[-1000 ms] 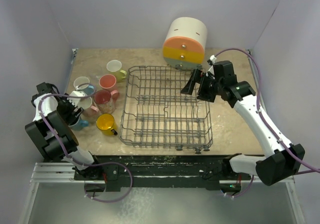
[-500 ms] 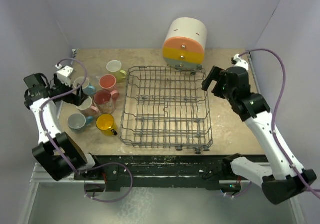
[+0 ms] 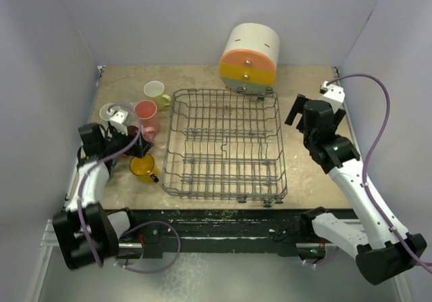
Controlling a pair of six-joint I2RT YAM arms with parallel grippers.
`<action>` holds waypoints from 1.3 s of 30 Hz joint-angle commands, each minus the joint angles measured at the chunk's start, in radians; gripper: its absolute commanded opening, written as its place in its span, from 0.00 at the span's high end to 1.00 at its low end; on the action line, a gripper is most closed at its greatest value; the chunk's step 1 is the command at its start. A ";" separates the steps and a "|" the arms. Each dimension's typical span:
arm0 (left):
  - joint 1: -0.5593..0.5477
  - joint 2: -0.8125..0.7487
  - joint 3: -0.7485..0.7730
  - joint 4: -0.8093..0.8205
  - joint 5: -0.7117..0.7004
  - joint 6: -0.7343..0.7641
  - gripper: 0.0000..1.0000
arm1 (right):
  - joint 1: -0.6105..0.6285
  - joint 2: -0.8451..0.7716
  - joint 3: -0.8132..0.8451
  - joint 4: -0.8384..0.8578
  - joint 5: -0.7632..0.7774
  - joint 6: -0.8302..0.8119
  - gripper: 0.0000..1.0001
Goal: Unload the cups from the dish rack
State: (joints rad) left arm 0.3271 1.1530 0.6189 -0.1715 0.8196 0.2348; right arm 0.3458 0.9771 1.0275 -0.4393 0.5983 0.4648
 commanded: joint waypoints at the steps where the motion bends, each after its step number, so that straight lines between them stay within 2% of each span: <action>1: 0.003 -0.329 -0.258 0.301 -0.055 -0.103 0.01 | -0.004 -0.067 -0.059 0.062 0.100 0.036 0.00; 2: 0.002 -0.409 -0.294 0.280 -0.046 -0.085 0.01 | -0.004 -0.095 -0.085 0.086 0.107 0.054 0.00; 4: 0.000 -0.494 -0.319 0.216 0.108 0.016 0.01 | -0.004 -0.156 -0.139 0.144 0.115 0.088 0.00; 6: 0.000 -0.466 -0.308 0.196 0.213 0.079 0.01 | -0.005 -0.217 -0.199 0.201 0.116 0.110 0.00; 9: 0.000 -0.349 -0.294 0.196 0.246 0.118 0.01 | -0.004 -0.288 -0.266 0.259 0.133 0.134 0.00; 14: 0.000 -0.236 -0.298 0.247 0.216 0.132 0.01 | -0.004 -0.306 -0.297 0.274 0.184 0.143 0.00; 24: 0.000 -0.373 -0.366 0.330 -0.131 -0.078 0.01 | -0.004 -0.327 -0.372 0.337 0.200 0.158 0.00; 30: 0.000 -0.340 -0.358 0.355 -0.315 -0.164 0.01 | -0.004 -0.316 -0.394 0.343 0.234 0.177 0.00; 34: 0.000 -0.311 -0.371 0.427 -0.335 -0.217 0.01 | -0.004 -0.336 -0.432 0.384 0.240 0.178 0.00; 37: 0.000 -0.361 -0.424 0.482 -0.217 -0.185 0.01 | -0.004 -0.346 -0.444 0.400 0.238 0.164 0.00; 39: 0.000 -0.421 -0.451 0.475 -0.213 -0.184 0.01 | -0.004 -0.348 -0.443 0.397 0.250 0.159 0.00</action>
State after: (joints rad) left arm 0.3260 0.8173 0.2169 0.2234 0.5606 0.0628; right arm 0.3458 0.6453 0.5823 -0.1066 0.7956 0.6220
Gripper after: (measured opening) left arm 0.991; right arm 0.998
